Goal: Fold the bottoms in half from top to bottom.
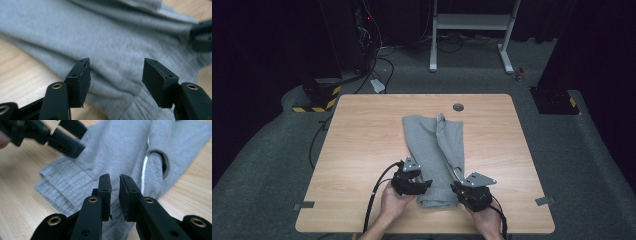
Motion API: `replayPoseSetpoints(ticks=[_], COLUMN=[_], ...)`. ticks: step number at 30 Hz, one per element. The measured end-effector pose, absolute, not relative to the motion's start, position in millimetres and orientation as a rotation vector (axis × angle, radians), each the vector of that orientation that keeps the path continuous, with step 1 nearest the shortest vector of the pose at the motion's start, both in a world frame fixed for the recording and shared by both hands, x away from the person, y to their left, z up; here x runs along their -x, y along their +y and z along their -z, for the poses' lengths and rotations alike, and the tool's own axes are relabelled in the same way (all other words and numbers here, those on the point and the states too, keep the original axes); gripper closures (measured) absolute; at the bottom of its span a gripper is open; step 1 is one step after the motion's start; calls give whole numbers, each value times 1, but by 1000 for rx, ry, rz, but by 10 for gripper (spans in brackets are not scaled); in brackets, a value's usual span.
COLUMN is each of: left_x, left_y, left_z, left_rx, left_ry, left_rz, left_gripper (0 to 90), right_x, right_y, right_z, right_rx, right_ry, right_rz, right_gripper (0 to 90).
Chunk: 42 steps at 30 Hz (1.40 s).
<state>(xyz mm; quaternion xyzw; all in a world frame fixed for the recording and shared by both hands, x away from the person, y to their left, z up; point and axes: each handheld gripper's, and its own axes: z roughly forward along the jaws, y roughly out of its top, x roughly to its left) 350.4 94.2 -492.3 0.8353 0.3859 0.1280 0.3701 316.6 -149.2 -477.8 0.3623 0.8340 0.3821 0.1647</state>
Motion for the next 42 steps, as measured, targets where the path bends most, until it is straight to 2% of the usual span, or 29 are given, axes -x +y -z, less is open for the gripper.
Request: replayPoseSetpoints(ticks=[11,18,22,24,27,33,37,39,42], left_x=[-341,-336,-342,-342,-338,-330,-329,-330,-331], left_y=[105,108,109,109,113,117,119,117,114], left_z=[508,511,516,518,522,522,520,516,505], left_rx=[-2127,-2084,-2079,-2073,-2039,-2054,-2044,-2048,-2029], left_ry=[999,991,1011,1016,1034,1000,1006,1000,963], left_rz=[-328,-361,-312,-305,-300,-299,-270,-287,-344], left_gripper=[376,392,364,354,346,338,361,371,387], right_x=[-319,-315,-320,-321,-323,-311,-309,-310,-313], right_y=[-174,-172,-161,-158,-150,-152,-150,-151,-148], right_z=[506,500,484,486,507,507,502,497,487], right_rx=[-1151,-1125,-1055,-1047,-1049,-1013,-1005,-996,-989], right_ry=[2427,2393,2362,2377,2420,2448,2465,2453,2400], right_rz=[-976,-993,-1044,-1031,-997,-992,-990,-1016,-1060], right_gripper=[752,784,815,817,827,818,739,683,653])
